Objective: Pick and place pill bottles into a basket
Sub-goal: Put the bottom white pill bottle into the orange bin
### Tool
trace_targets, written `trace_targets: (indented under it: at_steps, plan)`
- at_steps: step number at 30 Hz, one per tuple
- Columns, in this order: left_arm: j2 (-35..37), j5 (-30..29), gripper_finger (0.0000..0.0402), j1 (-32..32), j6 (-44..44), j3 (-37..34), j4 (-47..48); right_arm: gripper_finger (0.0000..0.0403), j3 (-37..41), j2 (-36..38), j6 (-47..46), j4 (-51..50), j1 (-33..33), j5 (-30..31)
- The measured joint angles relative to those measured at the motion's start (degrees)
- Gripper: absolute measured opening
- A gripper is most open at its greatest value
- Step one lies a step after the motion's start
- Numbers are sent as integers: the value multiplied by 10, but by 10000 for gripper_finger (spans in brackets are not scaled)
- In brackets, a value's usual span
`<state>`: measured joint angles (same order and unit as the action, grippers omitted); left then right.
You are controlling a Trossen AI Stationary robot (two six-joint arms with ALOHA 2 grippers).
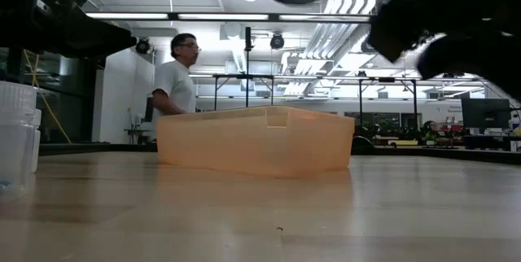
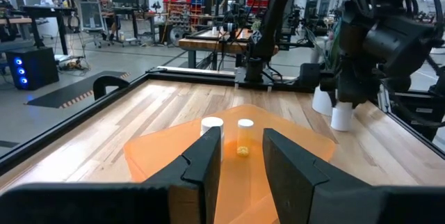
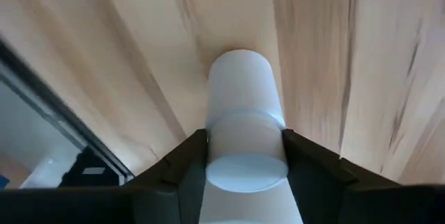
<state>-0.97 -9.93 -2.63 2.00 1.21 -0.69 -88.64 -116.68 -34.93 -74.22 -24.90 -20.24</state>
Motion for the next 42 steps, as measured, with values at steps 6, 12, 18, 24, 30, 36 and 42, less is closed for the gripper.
trace_targets:
  at_steps: [6,12,18,24,30,36,42]
  plan:
    - [0,0,143,0,0,0,0,147,-92,0,95,2,39,19]
    - [0,0,143,0,-1,0,0,154,-217,0,243,0,80,170]
    - [0,0,143,0,0,0,0,170,-292,0,431,7,152,280]
    - [0,1,143,0,26,0,0,146,-294,-1,532,41,244,284]
    - [0,0,143,0,28,0,0,152,-292,-29,575,61,306,279]
    - [0,0,143,0,30,0,0,160,-292,-55,614,51,325,257]
    - [0,-21,143,0,29,0,-1,147,-292,-68,645,40,332,255]
